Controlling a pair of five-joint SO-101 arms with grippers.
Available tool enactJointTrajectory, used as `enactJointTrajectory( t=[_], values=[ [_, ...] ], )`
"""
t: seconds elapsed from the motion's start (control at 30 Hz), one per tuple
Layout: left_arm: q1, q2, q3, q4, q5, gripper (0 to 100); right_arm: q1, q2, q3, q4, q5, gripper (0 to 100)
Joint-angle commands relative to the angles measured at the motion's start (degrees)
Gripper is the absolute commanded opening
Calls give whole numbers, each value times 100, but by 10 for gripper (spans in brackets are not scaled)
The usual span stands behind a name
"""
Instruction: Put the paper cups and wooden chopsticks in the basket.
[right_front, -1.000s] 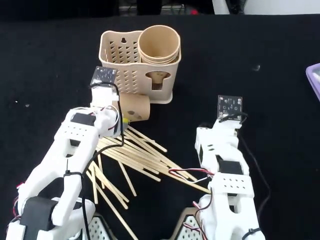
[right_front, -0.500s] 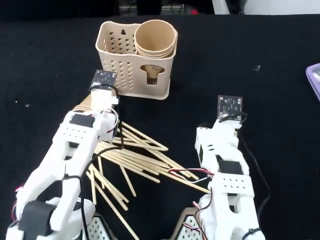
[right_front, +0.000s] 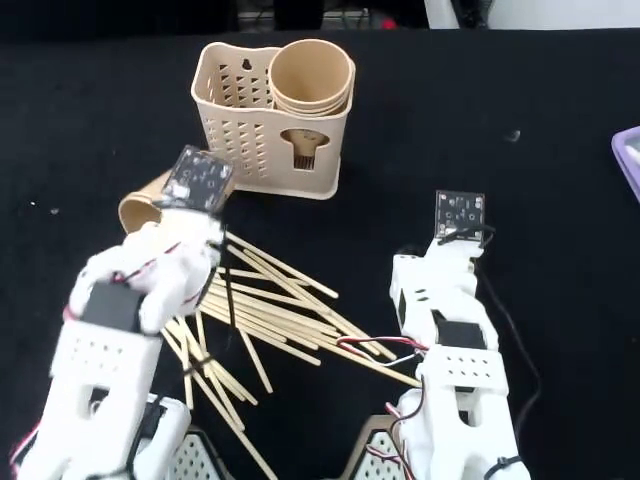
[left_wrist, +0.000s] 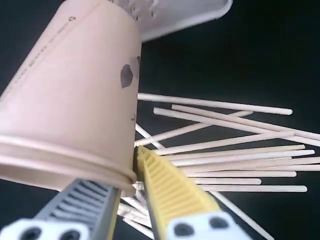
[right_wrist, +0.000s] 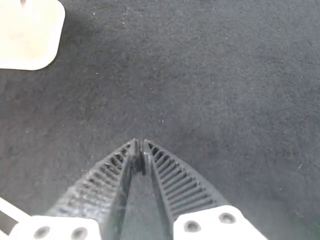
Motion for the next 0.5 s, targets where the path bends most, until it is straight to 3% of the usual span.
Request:
enactJointTrajectory(
  t=[0.0, 0.23, 0.47],
  values=[
    [-224, -448, -998, 466, -114, 30, -105, -127, -13, -114, 53, 12],
    [-629, -26, -2923, 554, -97, 29, -105, -127, -13, -114, 53, 12],
    [-198, 2136, -5253, 668, 563, 29, -105, -127, -13, -114, 53, 12]
  ],
)
